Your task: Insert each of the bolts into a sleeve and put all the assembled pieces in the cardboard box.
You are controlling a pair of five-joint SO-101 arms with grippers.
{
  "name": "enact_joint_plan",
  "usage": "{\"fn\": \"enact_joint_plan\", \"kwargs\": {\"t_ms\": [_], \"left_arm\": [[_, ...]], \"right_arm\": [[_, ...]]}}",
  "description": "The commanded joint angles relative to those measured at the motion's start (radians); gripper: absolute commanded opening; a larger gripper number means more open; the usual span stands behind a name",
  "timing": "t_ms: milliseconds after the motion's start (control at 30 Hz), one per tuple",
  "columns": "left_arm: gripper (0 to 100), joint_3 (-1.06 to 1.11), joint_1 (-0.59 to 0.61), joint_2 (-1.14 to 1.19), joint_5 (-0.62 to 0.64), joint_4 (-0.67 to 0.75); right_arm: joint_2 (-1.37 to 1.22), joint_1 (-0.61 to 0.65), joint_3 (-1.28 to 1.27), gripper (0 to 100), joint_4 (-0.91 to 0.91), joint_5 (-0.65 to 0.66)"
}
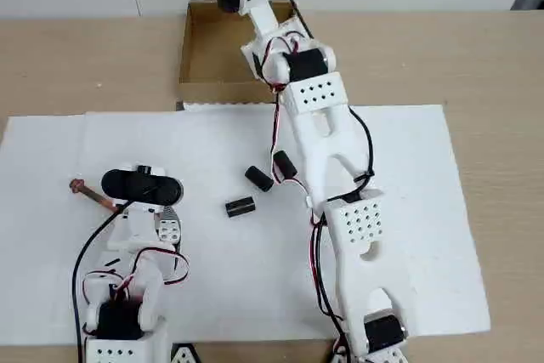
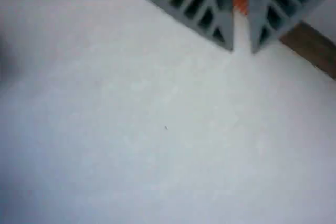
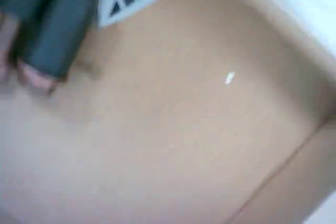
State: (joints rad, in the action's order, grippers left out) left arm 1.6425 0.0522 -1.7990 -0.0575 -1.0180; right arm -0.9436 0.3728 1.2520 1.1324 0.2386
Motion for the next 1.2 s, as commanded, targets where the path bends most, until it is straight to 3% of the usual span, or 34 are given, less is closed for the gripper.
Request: {"fn": "enact_joint_plan", "kwargs": {"t_ms": [0, 433, 800, 1167], "left_arm": [[1, -0.005, 0.002, -0.009, -0.006, 0.003], [1, -0.005, 0.002, -0.009, -0.006, 0.003], [1, -0.005, 0.002, -0.009, -0.006, 0.003], [1, -0.005, 0.002, -0.009, -0.006, 0.003]], "right_arm": [[0.019, 0.010, 0.152, 14.3, 0.177, 0.009], [0.025, 0.002, 0.213, 14.3, 0.553, 0.003], [0.030, 0.008, 0.187, 14.4, 0.601, 0.005], [0.331, 0.039, -0.347, 14.6, 0.590, 0.011]]}}
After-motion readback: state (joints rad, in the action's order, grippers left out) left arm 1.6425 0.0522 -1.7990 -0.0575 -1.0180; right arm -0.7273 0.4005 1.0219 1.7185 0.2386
